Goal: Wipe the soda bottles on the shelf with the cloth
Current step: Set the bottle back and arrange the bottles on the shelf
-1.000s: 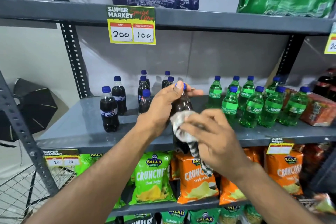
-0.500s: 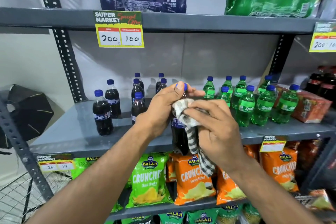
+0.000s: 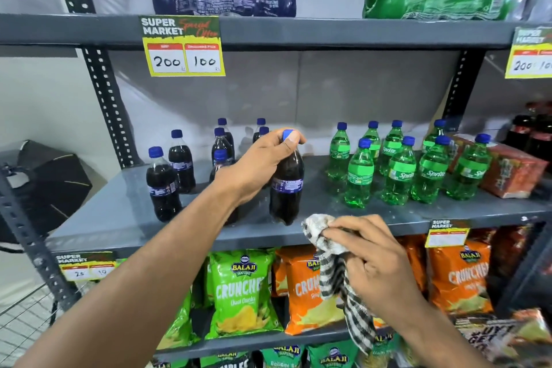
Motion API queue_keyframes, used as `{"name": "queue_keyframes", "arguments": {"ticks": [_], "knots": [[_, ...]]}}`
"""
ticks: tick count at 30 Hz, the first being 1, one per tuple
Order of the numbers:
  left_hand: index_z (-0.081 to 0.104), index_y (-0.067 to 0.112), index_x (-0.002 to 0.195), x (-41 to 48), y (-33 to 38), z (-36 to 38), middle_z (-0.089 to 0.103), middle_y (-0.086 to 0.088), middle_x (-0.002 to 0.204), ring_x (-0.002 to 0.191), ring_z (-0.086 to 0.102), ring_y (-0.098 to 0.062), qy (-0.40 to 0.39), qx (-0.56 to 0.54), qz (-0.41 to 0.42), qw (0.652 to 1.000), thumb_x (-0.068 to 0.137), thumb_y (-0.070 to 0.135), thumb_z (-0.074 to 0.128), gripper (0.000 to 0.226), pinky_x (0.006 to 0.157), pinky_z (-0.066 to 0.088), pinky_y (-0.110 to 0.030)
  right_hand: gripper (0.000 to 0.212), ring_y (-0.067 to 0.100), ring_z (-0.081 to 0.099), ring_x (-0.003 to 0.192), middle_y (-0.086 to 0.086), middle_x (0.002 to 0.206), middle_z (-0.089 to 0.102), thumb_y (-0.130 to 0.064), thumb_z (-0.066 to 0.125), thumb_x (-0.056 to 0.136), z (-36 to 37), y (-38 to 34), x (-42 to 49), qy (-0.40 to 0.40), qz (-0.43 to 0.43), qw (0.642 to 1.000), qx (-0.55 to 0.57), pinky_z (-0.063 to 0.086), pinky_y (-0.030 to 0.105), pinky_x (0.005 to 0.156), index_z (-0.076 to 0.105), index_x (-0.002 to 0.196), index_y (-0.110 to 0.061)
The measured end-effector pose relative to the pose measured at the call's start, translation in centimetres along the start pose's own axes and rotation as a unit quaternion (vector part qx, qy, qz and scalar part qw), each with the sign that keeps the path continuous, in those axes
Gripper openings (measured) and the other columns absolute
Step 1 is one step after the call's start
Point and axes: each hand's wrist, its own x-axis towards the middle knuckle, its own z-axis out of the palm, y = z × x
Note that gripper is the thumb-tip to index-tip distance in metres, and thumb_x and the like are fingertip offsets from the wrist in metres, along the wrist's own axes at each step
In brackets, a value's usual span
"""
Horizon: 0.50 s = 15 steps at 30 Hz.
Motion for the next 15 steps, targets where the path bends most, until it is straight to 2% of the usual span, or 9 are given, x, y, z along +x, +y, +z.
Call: {"name": "queue_keyframes", "arguments": {"ticks": [3,6,8,11,13,15], "knots": [[0.064,0.019,0.108,1.1,-0.6,0.1,0.055,0.007,0.082,0.07,0.052,0.004,0.02,0.063,0.029,0.997,0.103,0.027,0.049,0.017,0.071,0.044,-0.01,0.06,0.02,0.056,0.103,-0.01,0.112,0.063,0.019,0.048,0.062,-0.6,0.5,-0.4,0.007,0.014,1.0,-0.002,0.046,0.021,0.091,0.076,0.107,-0.01],[0.065,0.008,0.112,1.9,-1.4,0.1,0.06,0.005,0.088,0.073,0.055,0.007,0.052,0.102,0.047,0.992,0.102,0.02,0.054,0.02,0.074,0.044,-0.007,0.059,0.019,0.057,0.104,-0.011,0.112,0.062,0.018,0.049,0.063,-1.2,1.2,-0.7,0.015,0.018,1.0,-0.012,0.044,0.019,0.094,0.076,0.108,-0.01],[0.067,0.006,0.111,2.3,-2.0,-0.1,0.061,0.004,0.09,0.079,0.057,0.001,0.069,0.118,0.041,0.99,0.1,0.02,0.056,0.02,0.078,0.045,-0.011,0.058,0.019,0.057,0.104,-0.011,0.111,0.062,0.017,0.048,0.065,-1.5,1.8,-0.6,0.027,0.026,0.999,-0.018,0.044,0.019,0.094,0.076,0.107,-0.01],[0.068,0.015,0.107,2.9,-3.0,-0.1,0.061,0.003,0.095,0.089,0.058,-0.011,0.09,0.125,0.013,0.988,0.098,0.025,0.06,0.015,0.083,0.047,-0.02,0.056,0.018,0.056,0.105,-0.01,0.112,0.063,0.015,0.047,0.068,-1.9,2.4,-0.5,0.034,0.036,0.998,-0.029,0.043,0.018,0.093,0.076,0.108,-0.012],[0.068,0.02,0.106,3.4,-3.8,-0.2,0.059,-0.003,0.106,0.096,0.059,-0.015,0.118,0.144,0.004,0.982,0.098,0.027,0.061,0.013,0.087,0.047,-0.024,0.055,0.017,0.055,0.106,-0.011,0.112,0.062,0.013,0.047,0.07,-2.1,2.7,-0.4,0.032,0.034,0.998,-0.037,0.041,0.016,0.092,0.076,0.109,-0.013],[0.067,0.014,0.108,3.8,-4.5,-0.3,0.058,-0.011,0.113,0.098,0.059,-0.019,0.146,0.16,-0.003,0.976,0.098,0.026,0.06,0.017,0.089,0.045,-0.028,0.055,0.015,0.055,0.107,-0.012,0.112,0.062,0.013,0.047,0.07,-2.3,2.8,-0.5,0.03,0.032,0.998,-0.04,0.04,0.014,0.092,0.076,0.109,-0.013]]}}
